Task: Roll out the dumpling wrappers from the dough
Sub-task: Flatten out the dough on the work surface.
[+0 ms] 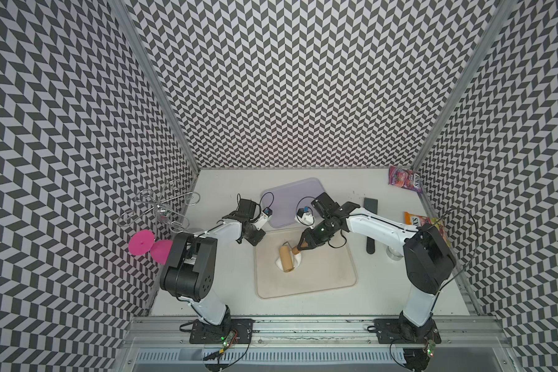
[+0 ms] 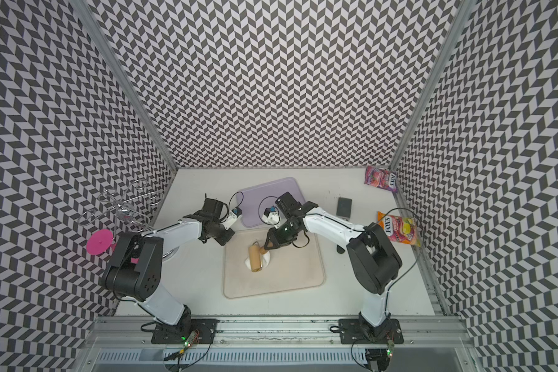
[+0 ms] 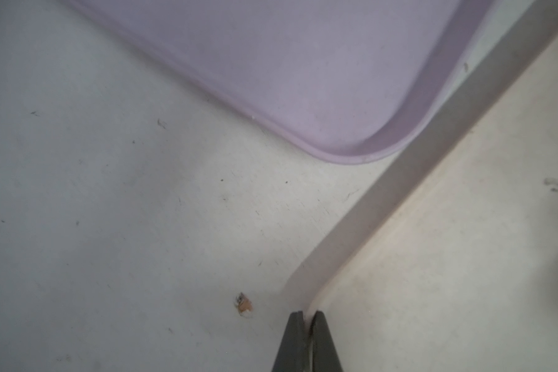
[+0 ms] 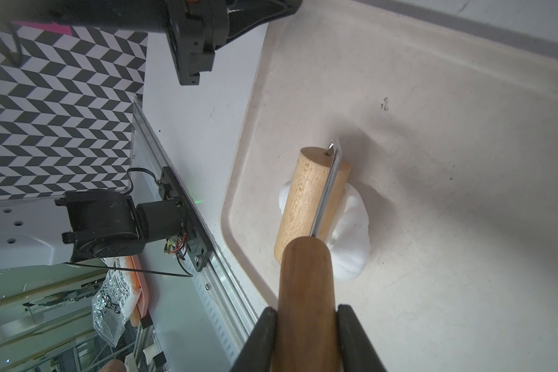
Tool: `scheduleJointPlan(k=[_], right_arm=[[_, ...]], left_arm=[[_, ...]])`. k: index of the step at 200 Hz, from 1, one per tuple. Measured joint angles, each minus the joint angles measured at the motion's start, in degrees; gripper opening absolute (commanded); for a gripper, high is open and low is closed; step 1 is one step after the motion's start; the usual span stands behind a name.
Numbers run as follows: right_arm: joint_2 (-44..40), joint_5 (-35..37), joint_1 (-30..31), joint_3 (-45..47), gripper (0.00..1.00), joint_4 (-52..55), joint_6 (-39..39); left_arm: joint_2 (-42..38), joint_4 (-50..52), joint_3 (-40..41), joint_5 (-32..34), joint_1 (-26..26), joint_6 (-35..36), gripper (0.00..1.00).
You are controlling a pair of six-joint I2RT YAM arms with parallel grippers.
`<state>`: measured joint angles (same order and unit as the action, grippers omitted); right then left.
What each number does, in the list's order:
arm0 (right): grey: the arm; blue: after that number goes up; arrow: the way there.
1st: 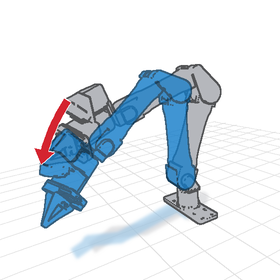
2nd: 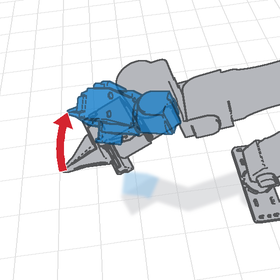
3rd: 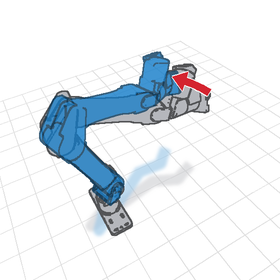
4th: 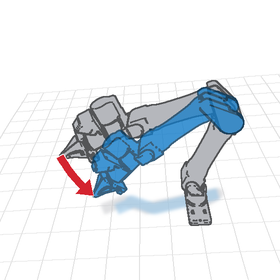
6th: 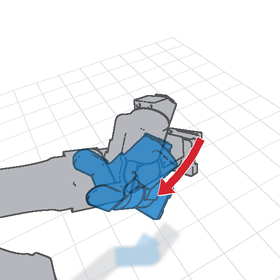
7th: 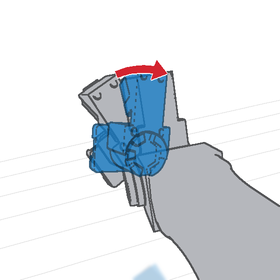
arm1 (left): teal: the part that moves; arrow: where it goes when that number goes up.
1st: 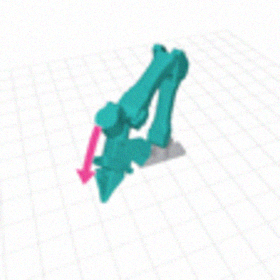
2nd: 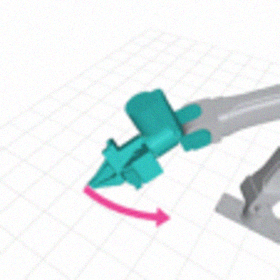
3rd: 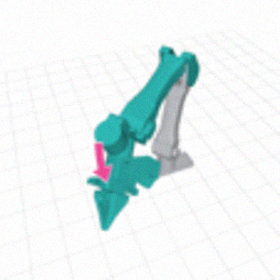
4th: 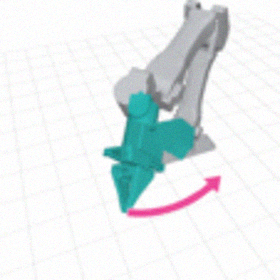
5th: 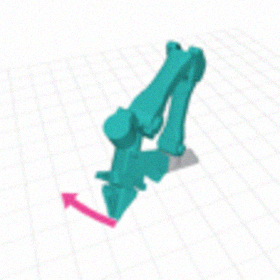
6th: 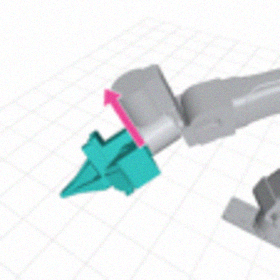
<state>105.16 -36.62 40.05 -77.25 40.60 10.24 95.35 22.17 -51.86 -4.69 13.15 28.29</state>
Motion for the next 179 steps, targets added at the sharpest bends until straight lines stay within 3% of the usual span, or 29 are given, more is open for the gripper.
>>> scheduleJointPlan(k=[64,119,179], right_arm=[[-0.5,1.1,0.5,-0.6,0.00,0.7,1.4],[-3.2,5.1,1.7,-4.4,0.00,10.3,2.0],[-6.4,7.0,1.0,-7.0,0.00,13.9,2.2]], left_arm=[[0.0,0.0,0.0,0.0,0.0,0.0,0.00],[0.0,-0.1,0.2,-2.1,1.2,-0.9,0.00],[0.0,-0.2,0.2,-2.4,1.3,-1.2,0.00]])
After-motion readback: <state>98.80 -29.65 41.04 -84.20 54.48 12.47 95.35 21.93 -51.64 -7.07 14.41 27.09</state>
